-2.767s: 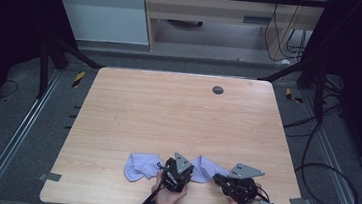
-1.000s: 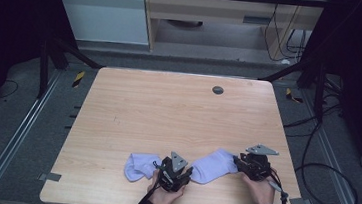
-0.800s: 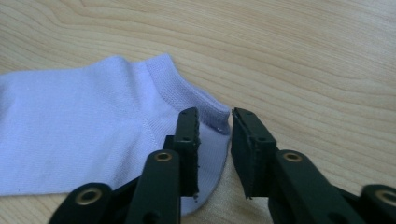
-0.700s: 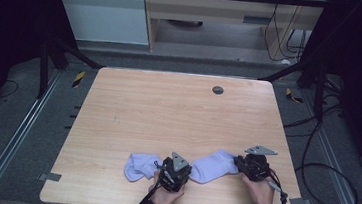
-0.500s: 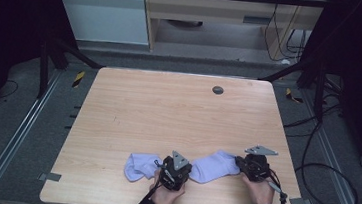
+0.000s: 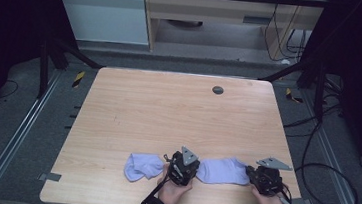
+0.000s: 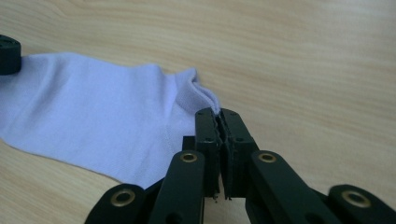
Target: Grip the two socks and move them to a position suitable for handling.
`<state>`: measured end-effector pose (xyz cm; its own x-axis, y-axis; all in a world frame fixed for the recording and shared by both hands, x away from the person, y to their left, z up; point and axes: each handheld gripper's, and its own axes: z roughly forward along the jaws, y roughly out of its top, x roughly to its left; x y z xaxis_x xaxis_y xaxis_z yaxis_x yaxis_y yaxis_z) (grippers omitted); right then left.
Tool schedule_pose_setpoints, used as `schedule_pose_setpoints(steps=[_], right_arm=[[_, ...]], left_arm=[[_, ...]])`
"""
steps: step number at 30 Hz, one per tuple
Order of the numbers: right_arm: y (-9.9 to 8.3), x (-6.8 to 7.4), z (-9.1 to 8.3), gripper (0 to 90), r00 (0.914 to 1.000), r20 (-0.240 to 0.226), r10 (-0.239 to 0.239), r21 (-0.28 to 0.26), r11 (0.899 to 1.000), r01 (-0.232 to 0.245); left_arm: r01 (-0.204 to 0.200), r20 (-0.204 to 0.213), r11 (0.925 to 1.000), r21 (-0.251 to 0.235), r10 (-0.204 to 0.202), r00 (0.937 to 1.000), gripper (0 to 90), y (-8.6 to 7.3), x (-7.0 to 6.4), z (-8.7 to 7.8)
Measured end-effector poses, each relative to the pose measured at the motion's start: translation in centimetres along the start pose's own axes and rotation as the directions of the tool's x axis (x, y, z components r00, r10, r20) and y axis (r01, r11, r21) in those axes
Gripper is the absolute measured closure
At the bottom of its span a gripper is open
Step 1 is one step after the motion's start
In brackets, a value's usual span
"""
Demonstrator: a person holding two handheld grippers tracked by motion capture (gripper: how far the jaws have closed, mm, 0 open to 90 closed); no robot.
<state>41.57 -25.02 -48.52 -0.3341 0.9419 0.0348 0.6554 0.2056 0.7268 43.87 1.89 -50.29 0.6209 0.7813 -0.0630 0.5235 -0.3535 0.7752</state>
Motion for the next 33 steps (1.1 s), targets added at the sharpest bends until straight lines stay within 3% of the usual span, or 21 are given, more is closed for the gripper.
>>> schedule_pose_setpoints(steps=[5, 8, 11, 13, 16, 19, 20, 22, 25, 28, 33], right_arm=[[-0.1, -0.2, 0.0, 78.9, 0.9999, 0.010, 0.011, -0.006, 1.000, -0.011], [0.3, 0.0, -0.6, 73.8, 0.9999, -0.013, -0.002, -0.070, 0.998, 0.001], [0.5, 0.2, -0.8, 71.6, 0.9996, -0.022, -0.016, -0.094, 0.995, 0.014], [0.7, 0.4, -1.0, 69.6, 0.9993, -0.028, -0.025, -0.113, 0.993, 0.022], [1.0, 0.7, -1.2, 65.7, 0.9983, -0.045, -0.038, -0.149, 0.988, 0.031], [1.4, 1.0, -1.4, 61.6, 0.9974, -0.061, -0.039, -0.174, 0.984, 0.028], [1.6, 1.3, -1.4, 58.4, 0.9962, -0.076, -0.043, -0.194, 0.981, 0.027], [1.8, 1.6, -1.4, 56.0, 0.9938, -0.098, -0.052, -0.207, 0.978, 0.030], [2.2, 2.1, -1.4, 53.9, 0.9920, -0.111, -0.060, -0.219, 0.975, 0.035], [2.8, 3.1, -1.4, 50.7, 0.9860, -0.138, -0.094, -0.238, 0.970, 0.059], [3.4, 4.0, -1.3, 49.2, 0.9802, -0.155, -0.124, -0.248, 0.965, 0.083]], left_arm=[[0.013, -0.004, 0.9994, -0.033, -0.014, 0.9999, 71.3, 0.1, 0.3, -0.7], [0.027, 0.004, 0.9977, -0.062, -0.026, 0.9996, 59.7, 0.8, 1.1, -1.9], [0.020, 0.007, 0.9979, -0.062, -0.019, 0.9998, 55.0, 1.2, 1.5, -2.4], [0.040, 0.026, 0.9969, -0.068, -0.038, 0.9989, 52.3, 1.6, 2.3, -3.0], [0.029, 0.010, 0.9967, -0.076, -0.028, 0.9996, 46.0, 2.5, 3.6, -4.2], [0.032, 0.011, 0.9961, -0.082, -0.031, 0.9995, 43.1, 3.3, 5.0, -5.6], [0.000, -0.021, 0.9968, -0.080, -0.002, 0.9998, 42.0, 3.6, 5.7, -6.3], [-0.011, -0.028, 0.9967, -0.080, 0.009, 0.9996, 41.6, 4.1, 6.4, -7.1], [-0.002, -0.017, 0.9964, -0.084, 0.000, 0.9999, 41.0, 4.3, 7.1, -7.8], [-0.029, -0.047, 0.9966, -0.077, 0.026, 0.9986, 39.9, 4.2, 8.2, -9.0], [-0.024, -0.074, 0.9966, -0.079, 0.018, 0.9971, 39.5, 3.3, 10.3, -10.8]])
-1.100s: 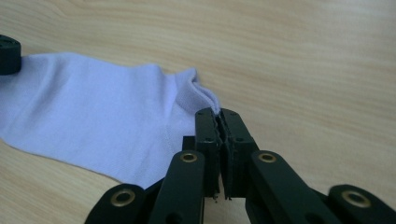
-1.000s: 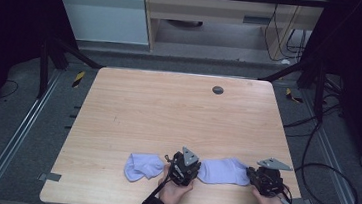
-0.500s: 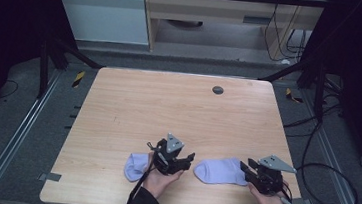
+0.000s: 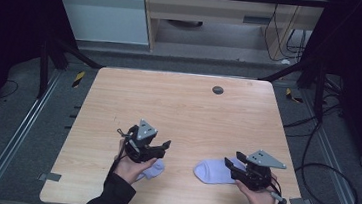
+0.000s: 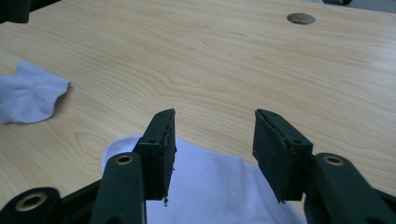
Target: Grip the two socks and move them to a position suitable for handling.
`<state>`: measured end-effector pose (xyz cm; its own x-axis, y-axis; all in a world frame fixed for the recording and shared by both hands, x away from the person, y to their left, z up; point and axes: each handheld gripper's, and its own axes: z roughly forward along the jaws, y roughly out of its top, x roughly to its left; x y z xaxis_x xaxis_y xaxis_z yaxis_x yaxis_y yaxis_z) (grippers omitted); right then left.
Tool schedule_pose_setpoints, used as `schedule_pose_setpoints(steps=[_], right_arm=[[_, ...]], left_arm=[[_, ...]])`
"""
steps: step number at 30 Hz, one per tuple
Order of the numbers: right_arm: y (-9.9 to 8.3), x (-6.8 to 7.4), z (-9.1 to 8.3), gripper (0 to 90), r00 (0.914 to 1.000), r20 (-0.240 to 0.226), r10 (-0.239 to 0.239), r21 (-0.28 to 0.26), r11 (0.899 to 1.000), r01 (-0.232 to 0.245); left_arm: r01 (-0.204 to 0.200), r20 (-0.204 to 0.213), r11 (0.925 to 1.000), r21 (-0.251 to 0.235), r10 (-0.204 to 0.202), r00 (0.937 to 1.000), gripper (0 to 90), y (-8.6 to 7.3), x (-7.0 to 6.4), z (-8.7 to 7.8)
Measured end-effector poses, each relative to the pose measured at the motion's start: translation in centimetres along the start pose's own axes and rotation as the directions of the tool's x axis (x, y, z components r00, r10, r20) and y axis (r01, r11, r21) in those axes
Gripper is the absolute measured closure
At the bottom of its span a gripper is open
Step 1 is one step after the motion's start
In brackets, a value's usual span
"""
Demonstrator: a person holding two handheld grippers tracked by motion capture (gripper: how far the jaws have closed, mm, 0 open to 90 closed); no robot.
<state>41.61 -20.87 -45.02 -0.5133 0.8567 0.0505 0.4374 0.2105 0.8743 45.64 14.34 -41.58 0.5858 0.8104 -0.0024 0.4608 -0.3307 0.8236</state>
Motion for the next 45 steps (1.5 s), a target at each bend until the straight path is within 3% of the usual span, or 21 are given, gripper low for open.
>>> schedule_pose_setpoints(steps=[3, 11, 16, 18, 20, 24, 29, 35, 45], right_arm=[[0.5, 0.6, 0.4, 48.9, 0.9997, -0.018, -0.019, -0.003, 1.000, 0.019], [1.2, 1.9, 1.4, 49.3, 0.9976, -0.052, -0.045, 0.010, 0.999, 0.046], [2.0, 3.3, 2.1, 49.9, 0.9944, -0.086, -0.062, 0.007, 0.998, 0.062], [2.3, 3.9, 2.6, 50.3, 0.9926, -0.100, -0.069, 0.009, 0.997, 0.070], [2.7, 5.0, 3.4, 51.0, 0.9883, -0.128, -0.083, 0.022, 0.996, 0.086], [3.1, 6.2, 4.2, 52.2, 0.9829, -0.154, -0.101, 0.032, 0.994, 0.107], [3.7, 9.1, 6.2, 53.7, 0.9692, -0.212, -0.126, 0.057, 0.988, 0.141], [3.7, 11.5, 7.9, 54.2, 0.9578, -0.251, -0.139, 0.072, 0.984, 0.162], [3.2, 14.0, 9.7, 55.8, 0.9434, -0.295, -0.153, 0.099, 0.977, 0.189]], left_arm=[[0.004, -0.046, 1.0000, 0.000, -0.004, 0.9989, 38.3, -1.0, 1.8, -1.9], [0.045, -0.103, 0.9988, -0.021, -0.047, 0.9936, 38.0, -3.7, 4.7, -5.3], [0.074, -0.108, 0.9973, -0.003, -0.073, 0.9914, 38.1, -5.9, 5.9, -6.1], [0.068, -0.118, 0.9976, 0.011, -0.066, 0.9908, 38.2, -6.8, 6.1, -6.2], [0.081, -0.128, 0.9965, 0.019, -0.078, 0.9887, 38.6, -7.8, 6.5, -6.2], [0.074, -0.135, 0.9965, 0.039, -0.068, 0.9886, 38.6, -8.7, 6.6, -6.0], [0.080, -0.124, 0.9942, 0.072, -0.070, 0.9898, 39.9, -9.9, 6.5, -5.8], [0.083, -0.119, 0.9916, 0.099, -0.071, 0.9903, 44.6, -10.6, 6.5, -5.3], [0.061, -0.110, 0.9879, 0.143, -0.046, 0.9929, 47.7, -11.3, 5.8, -4.2]])
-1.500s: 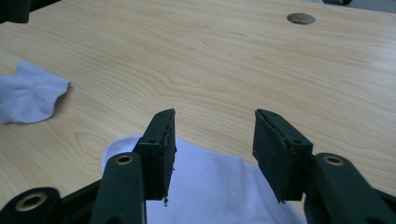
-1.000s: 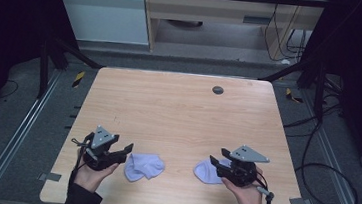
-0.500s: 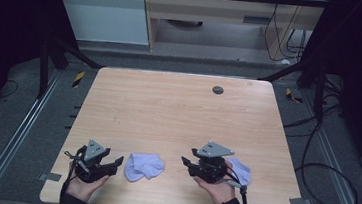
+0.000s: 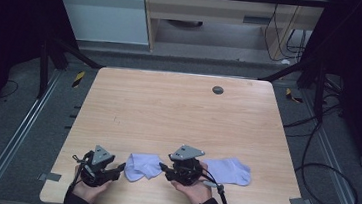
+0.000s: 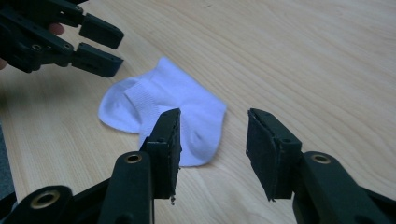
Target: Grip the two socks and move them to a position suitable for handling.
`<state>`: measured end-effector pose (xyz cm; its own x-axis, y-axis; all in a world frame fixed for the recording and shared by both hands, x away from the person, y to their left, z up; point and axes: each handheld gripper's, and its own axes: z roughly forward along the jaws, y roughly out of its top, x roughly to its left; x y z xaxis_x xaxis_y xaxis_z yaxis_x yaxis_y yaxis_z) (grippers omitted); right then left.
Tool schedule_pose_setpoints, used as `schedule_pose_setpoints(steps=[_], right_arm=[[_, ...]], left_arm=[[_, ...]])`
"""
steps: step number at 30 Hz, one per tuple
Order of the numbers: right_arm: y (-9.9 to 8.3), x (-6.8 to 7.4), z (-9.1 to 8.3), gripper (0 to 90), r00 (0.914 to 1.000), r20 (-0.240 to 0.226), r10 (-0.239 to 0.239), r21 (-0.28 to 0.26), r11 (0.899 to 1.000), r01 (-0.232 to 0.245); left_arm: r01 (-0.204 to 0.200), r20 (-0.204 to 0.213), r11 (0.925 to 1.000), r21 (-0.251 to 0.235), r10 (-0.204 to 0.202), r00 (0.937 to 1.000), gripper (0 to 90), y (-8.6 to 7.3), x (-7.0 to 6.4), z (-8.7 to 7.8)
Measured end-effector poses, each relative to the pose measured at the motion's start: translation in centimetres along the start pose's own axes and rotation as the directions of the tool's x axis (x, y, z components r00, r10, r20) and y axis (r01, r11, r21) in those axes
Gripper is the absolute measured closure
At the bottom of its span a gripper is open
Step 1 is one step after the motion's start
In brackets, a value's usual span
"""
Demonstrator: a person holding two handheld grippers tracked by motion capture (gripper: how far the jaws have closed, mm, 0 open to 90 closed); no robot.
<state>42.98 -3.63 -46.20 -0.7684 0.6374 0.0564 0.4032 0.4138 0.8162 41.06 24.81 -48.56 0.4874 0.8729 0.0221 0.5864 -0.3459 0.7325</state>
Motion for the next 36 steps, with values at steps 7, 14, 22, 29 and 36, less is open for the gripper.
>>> schedule_pose_setpoints(steps=[7, 14, 22, 29, 36], right_arm=[[-0.5, 0.9, 1.3, 58.0, 0.9997, -0.023, -0.003, 0.031, 1.000, 0.004], [-0.9, 2.0, 2.9, 58.9, 0.9982, -0.059, -0.013, 0.064, 0.998, 0.017], [-1.1, 2.9, 4.4, 62.8, 0.9963, -0.071, -0.048, 0.101, 0.993, 0.055], [-1.6, 2.8, 5.0, 71.4, 0.9975, -0.055, -0.043, 0.124, 0.991, 0.050], [-1.7, 2.7, 4.9, 82.1, 0.9982, -0.050, -0.033, 0.121, 0.992, 0.039]], left_arm=[[-0.006, 0.006, 0.9999, 0.010, 0.006, 1.0000, 49.1, -0.3, -0.6, 0.3], [-0.017, 0.019, 0.9998, 0.014, 0.016, 0.9997, 50.9, -0.3, -1.1, 0.7], [-0.013, 0.031, 0.9999, -0.003, 0.013, 0.9994, 51.0, -0.1, -1.4, 0.3], [-0.021, 0.055, 0.9998, 0.002, 0.021, 0.9982, 50.5, -0.1, -2.0, 0.7], [-0.026, 0.080, 0.9997, 0.002, 0.025, 0.9965, 49.2, 0.0, -2.5, 0.8]])
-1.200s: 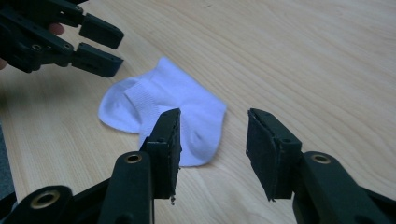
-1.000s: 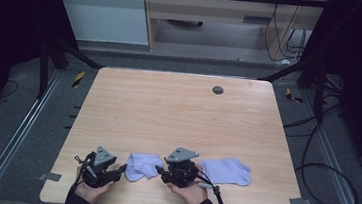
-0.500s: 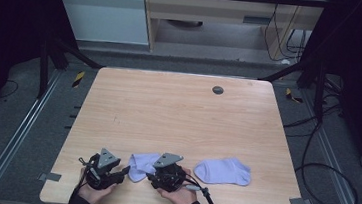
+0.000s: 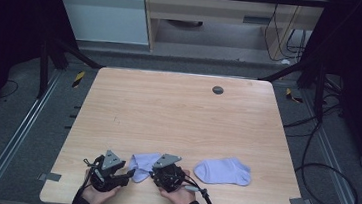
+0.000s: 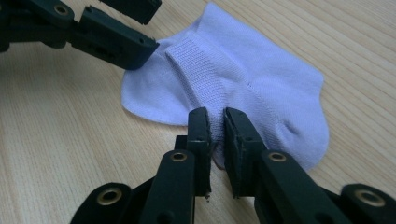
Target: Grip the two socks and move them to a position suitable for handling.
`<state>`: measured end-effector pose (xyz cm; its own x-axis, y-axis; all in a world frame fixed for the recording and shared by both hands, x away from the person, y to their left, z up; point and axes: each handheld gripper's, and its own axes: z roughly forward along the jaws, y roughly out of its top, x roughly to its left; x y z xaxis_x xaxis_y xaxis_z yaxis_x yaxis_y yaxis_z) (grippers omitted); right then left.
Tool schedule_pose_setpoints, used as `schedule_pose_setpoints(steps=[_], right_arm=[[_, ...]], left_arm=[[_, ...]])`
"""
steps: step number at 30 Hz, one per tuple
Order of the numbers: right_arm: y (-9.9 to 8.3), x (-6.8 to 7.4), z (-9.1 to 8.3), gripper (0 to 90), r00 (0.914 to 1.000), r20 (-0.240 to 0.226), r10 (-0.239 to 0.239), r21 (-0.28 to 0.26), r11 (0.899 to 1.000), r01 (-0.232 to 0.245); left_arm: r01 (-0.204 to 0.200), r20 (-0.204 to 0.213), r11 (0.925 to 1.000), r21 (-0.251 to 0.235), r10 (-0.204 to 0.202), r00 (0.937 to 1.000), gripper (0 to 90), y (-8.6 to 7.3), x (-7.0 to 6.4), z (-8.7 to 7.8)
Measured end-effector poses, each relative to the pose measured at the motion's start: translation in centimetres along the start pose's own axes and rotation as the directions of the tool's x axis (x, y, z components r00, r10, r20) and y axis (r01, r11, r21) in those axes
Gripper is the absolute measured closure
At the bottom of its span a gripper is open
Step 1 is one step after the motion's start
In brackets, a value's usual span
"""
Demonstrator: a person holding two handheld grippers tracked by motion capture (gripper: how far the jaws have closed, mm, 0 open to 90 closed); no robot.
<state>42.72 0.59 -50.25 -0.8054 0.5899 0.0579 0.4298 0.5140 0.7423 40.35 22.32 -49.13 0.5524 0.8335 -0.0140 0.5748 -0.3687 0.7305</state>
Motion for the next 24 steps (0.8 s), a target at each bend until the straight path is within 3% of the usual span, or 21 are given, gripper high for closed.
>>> schedule_pose_setpoints(steps=[5, 9, 11, 12, 16, 20, 24], right_arm=[[0.0, 0.0, 0.0, 82.8, 1.0000, 0.001, 0.006, -0.005, 1.000, -0.006], [-0.1, 0.0, -0.1, 83.6, 0.9999, 0.006, 0.012, -0.026, 1.000, -0.012], [0.2, -0.1, -0.5, 83.8, 0.9996, -0.004, 0.028, -0.060, 0.998, -0.028], [0.2, -0.1, -0.5, 83.8, 0.9996, -0.004, 0.028, -0.060, 0.998, -0.028], [1.1, -0.4, -1.5, 83.9, 0.9981, -0.001, 0.062, -0.128, 0.990, -0.061], [2.3, -1.1, -2.0, 83.8, 0.9938, 0.014, 0.111, -0.182, 0.978, -0.106], [3.3, -2.3, -1.7, 83.7, 0.9859, 0.047, 0.161, -0.196, 0.969, -0.149]], left_arm=[[-0.010, 0.003, 0.9994, 0.032, 0.010, 0.9999, 52.9, -0.1, -0.2, 0.4], [-0.015, 0.017, 0.9988, 0.047, 0.014, 0.9998, 64.0, -0.1, -0.1, 0.5], [-0.022, 0.017, 0.9984, 0.051, 0.021, 0.9996, 73.9, 0.0, -0.2, 0.5], [-0.024, 0.019, 0.9982, 0.055, 0.023, 0.9996, 73.9, 0.0, -0.1, 0.5], [-0.030, 0.031, 0.9974, 0.065, 0.028, 0.9991, 83.4, 0.1, 0.0, 0.5], [-0.028, 0.029, 0.9970, 0.072, 0.026, 0.9992, 84.6, 0.1, 0.0, 0.4], [-0.027, 0.030, 0.9969, 0.074, 0.025, 0.9992, 85.0, 0.2, 0.0, 0.4]])
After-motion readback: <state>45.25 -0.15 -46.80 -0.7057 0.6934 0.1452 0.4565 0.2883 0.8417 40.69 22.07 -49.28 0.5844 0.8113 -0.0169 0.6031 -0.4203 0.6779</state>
